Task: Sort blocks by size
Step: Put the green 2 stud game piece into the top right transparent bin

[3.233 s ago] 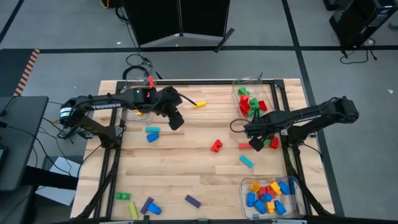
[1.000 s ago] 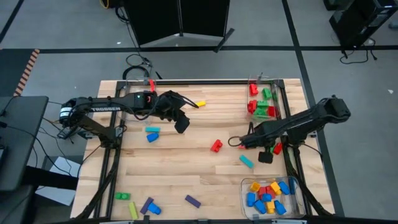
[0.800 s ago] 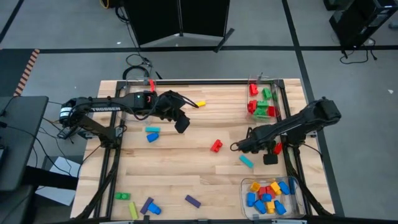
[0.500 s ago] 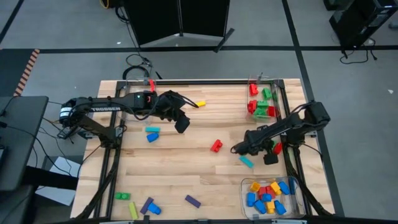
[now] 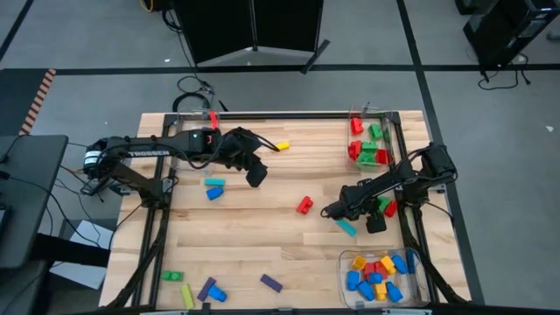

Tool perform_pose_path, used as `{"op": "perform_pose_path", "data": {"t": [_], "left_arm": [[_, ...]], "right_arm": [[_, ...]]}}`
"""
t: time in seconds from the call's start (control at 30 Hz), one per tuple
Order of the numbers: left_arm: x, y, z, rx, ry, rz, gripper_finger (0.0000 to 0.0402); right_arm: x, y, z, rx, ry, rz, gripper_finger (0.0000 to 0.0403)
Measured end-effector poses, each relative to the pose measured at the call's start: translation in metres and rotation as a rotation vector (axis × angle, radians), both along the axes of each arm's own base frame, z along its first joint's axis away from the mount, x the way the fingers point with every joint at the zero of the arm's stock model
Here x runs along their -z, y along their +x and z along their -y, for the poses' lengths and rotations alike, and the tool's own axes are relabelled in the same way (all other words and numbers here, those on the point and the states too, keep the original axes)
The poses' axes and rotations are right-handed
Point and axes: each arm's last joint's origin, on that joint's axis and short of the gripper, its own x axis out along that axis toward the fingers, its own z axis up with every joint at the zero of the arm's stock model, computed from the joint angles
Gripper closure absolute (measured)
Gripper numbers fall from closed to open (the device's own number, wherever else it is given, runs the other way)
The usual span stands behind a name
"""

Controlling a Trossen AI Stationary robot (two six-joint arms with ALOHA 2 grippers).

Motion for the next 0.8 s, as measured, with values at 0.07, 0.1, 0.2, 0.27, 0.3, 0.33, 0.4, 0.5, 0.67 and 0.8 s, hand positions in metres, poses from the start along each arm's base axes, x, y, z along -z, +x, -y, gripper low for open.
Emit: {"op": "perform_pose_path", "data": {"t": [0.07,0.1,0.2,0.27,0.3,0.33,0.4,0.5,0.67,0.8], "left_arm": [[-0.0002,0.0002,0.0001,0.0,0.0,0.003,0.0198],[-0.0002,0.0002,0.0001,0.0,0.0,0.003,0.0198],[-0.0002,0.0003,0.0001,0.0,0.0,0.004,0.0198],[-0.0004,0.0005,0.0,-0.001,-0.001,0.007,0.0198],[-0.0005,0.0005,0.0,-0.002,-0.001,0.007,0.0198],[-0.0005,0.0005,0.0,-0.002,-0.001,0.007,0.0198],[-0.0005,0.0005,0.0,-0.002,-0.001,0.008,0.0198],[-0.0005,0.0005,0.0,-0.006,-0.005,0.009,0.0198],[-0.0005,0.0005,0.0,-0.014,-0.013,0.011,0.0198],[-0.0005,0.0005,0.0,-0.014,-0.013,0.011,0.0198]], "right_arm": [[0.0,0.0001,0.0,0.001,0.0,0.001,0.0154],[-0.0001,0.0,0.0,0.005,-0.003,0.001,0.0169],[0.0,0.0,-0.0003,0.014,0.003,0.0,0.021],[0.0,0.0,-0.0007,0.022,0.014,-0.002,0.0233],[-0.0001,-0.0001,-0.0009,0.026,0.018,-0.003,0.0244],[-0.0002,-0.0001,-0.001,0.031,0.019,-0.004,0.0254],[-0.0002,-0.0002,-0.0011,0.034,0.022,-0.005,0.0273],[-0.0003,0.0002,-0.0014,0.041,0.027,-0.003,0.0297],[-0.0015,0.0006,-0.0017,0.074,0.011,-0.005,0.0323],[-0.0099,0.0046,-0.0017,0.101,0.007,-0.032,0.0322]]}}
